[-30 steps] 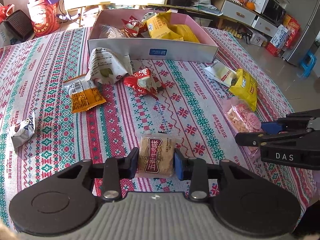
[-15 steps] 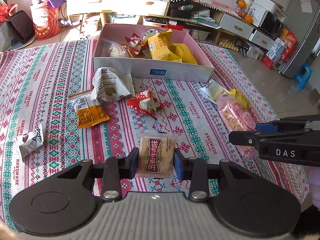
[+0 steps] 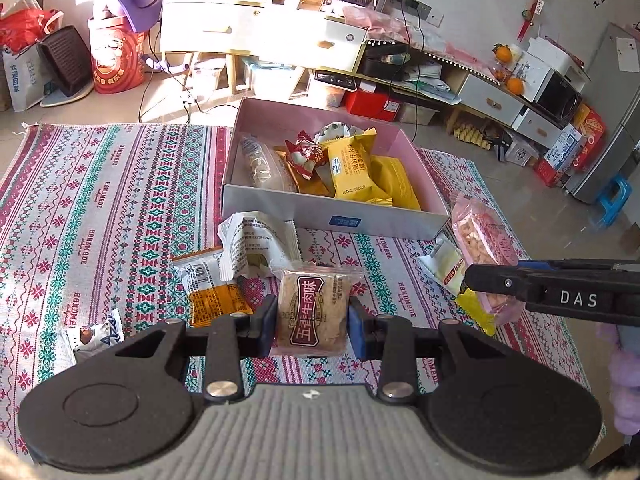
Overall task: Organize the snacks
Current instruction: 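Carry the bread packet and pink nougat bar into the box and open both tools, then withdraw both tools from the box back over the scattered snacks, then grasp the orange-and-white bar packet with the left tool while the right tool grasps a red candy wrapper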
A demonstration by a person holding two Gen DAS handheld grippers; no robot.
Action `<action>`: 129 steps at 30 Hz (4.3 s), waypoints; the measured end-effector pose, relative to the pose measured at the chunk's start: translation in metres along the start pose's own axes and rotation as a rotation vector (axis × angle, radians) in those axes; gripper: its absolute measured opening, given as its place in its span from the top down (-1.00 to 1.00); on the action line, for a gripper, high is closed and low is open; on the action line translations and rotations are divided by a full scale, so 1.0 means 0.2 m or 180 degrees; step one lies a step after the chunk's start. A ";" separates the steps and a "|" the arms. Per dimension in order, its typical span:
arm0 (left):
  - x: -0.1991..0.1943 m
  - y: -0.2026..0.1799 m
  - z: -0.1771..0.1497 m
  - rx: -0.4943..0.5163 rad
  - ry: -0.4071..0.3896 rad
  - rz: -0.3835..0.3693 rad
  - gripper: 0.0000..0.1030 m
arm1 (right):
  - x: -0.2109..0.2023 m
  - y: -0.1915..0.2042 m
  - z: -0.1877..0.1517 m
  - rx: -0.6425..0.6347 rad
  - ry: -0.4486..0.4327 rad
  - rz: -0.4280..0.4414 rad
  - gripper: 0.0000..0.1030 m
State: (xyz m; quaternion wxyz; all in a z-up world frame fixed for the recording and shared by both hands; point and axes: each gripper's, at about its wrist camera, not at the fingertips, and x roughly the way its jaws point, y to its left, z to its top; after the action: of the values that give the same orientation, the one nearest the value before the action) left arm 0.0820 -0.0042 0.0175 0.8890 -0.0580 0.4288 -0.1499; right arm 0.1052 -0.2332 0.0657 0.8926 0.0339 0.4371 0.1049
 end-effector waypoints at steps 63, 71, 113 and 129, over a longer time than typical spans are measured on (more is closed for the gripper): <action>0.33 -0.01 0.40 0.0290 -0.0323 0.0229 -0.74 | 0.35 -0.17 0.45 0.0208 -0.0146 -0.0352 -0.54; 0.21 -0.01 0.30 0.0383 -0.0298 0.0201 -0.88 | 0.23 -0.15 0.32 0.0202 -0.0171 -0.0303 -0.65; 0.15 0.24 -0.16 0.0231 -0.0358 0.0595 -1.00 | 0.24 0.17 -0.18 -0.0487 -0.0084 0.0154 -0.83; 0.32 0.23 -0.11 0.0324 -0.0208 0.0647 -0.54 | 0.39 0.30 -0.20 -0.1217 -0.0270 0.0144 -0.66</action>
State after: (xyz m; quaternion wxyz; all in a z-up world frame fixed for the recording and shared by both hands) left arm 0.1122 0.0193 -0.0551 0.9149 0.0261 0.3952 -0.0786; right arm 0.1100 -0.1588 -0.0096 0.8979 -0.1220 0.3703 0.2045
